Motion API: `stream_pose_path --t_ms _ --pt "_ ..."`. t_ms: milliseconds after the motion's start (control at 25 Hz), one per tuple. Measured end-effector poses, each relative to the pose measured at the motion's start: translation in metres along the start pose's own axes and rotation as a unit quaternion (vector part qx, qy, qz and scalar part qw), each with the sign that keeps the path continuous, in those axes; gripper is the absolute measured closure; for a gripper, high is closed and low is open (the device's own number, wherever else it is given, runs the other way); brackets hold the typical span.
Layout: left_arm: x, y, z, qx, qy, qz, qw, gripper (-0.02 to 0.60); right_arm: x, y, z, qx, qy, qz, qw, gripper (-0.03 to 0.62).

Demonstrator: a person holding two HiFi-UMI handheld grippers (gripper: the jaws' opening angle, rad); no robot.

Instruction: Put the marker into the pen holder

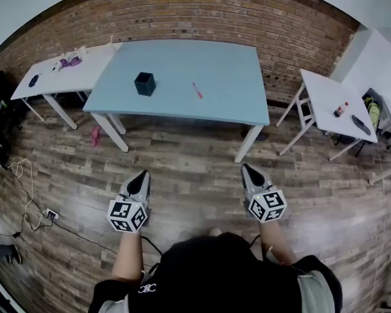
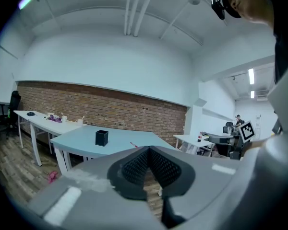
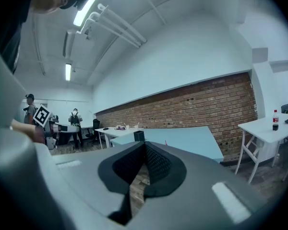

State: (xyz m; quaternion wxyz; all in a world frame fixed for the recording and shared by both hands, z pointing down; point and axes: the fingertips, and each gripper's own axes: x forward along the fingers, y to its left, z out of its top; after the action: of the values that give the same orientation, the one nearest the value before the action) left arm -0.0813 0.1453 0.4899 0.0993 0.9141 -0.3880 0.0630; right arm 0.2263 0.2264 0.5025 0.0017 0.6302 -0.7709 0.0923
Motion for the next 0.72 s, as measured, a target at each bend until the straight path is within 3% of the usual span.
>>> stream_pose_path --t_ms 320,720 --pt "0.003 0.031 -0.005 -0.022 -0.005 0.003 0.9997 0.575 0.011 0.023 -0.019 -0.038 0.022 -0.009 0.999 0.587" --pt "0.0 0.052 -0.008 -0.011 0.003 -0.005 0.9999 0.575 0.022 0.046 -0.023 -0.047 0.025 -0.02 0.998 0.586"
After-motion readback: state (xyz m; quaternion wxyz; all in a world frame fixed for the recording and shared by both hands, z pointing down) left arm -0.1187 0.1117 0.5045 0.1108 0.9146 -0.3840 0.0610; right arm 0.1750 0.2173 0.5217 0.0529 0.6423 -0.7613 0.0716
